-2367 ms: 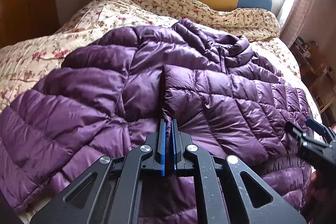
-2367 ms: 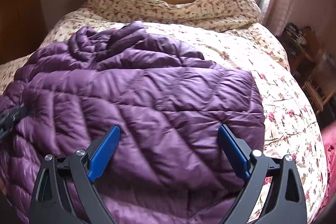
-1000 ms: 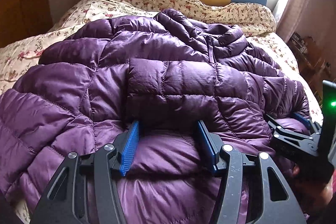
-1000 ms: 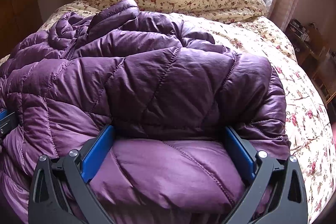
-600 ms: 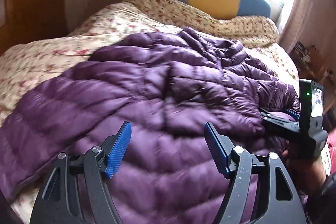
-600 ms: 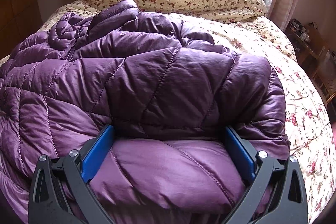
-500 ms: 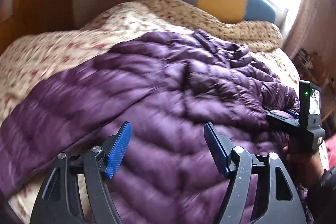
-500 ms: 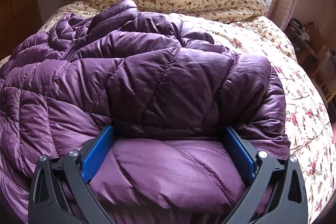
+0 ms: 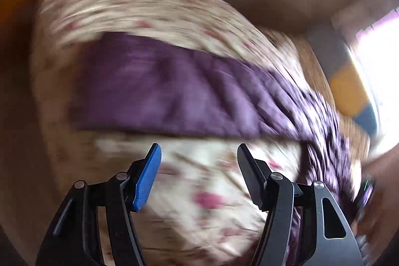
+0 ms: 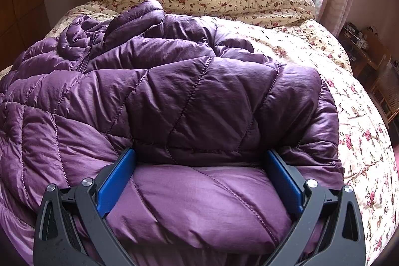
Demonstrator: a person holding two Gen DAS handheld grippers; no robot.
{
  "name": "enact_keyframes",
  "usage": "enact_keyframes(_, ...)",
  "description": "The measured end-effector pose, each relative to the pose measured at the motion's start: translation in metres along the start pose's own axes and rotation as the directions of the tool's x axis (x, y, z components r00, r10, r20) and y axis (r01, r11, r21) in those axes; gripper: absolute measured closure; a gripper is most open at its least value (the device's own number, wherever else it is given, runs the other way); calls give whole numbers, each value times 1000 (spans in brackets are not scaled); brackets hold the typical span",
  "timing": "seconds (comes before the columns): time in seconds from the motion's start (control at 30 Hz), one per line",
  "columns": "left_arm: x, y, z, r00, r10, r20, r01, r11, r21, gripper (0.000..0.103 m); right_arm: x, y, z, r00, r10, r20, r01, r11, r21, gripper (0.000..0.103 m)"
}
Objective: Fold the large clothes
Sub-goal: 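Grasp the other sleeve with the left gripper and fold it over the jacket front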
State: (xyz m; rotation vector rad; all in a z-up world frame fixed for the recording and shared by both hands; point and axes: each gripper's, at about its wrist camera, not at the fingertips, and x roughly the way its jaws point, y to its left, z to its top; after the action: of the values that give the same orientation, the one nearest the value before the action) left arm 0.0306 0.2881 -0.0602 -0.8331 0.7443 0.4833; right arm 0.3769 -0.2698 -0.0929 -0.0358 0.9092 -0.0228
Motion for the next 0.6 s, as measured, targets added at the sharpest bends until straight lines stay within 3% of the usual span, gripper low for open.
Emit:
enact_keyframes(0.13,-9,52,15,999,2,39,7,975,-221,40,-1,-1,0,1000,-4,1,4,1000,-3,2)
enact_keyframes(0.23,0,57,22,999,6,32,3,963,-269,41,-1,-2,1,1000,-4,1,4,1000,-3,2)
enact_keyframes(0.3,8,54,26,999,45,19,-38,966,-256,54,-2,-2,0,1000,-4,2,4,1000,-3,2)
enact_keyframes(0.37,9,53,28,998,59,33,-49,969,-243,60,-1,-1,0,1000,-4,2,4,1000,-3,2)
enact_keyframes(0.43,7,49,29,996,77,51,-65,977,-203,84,-1,0,0,1000,-4,1,4,1000,-3,2)
enact_keyframes(0.6,-5,18,37,990,78,121,-73,996,-47,91,-2,-1,0,1000,-5,3,5,1000,-4,2)
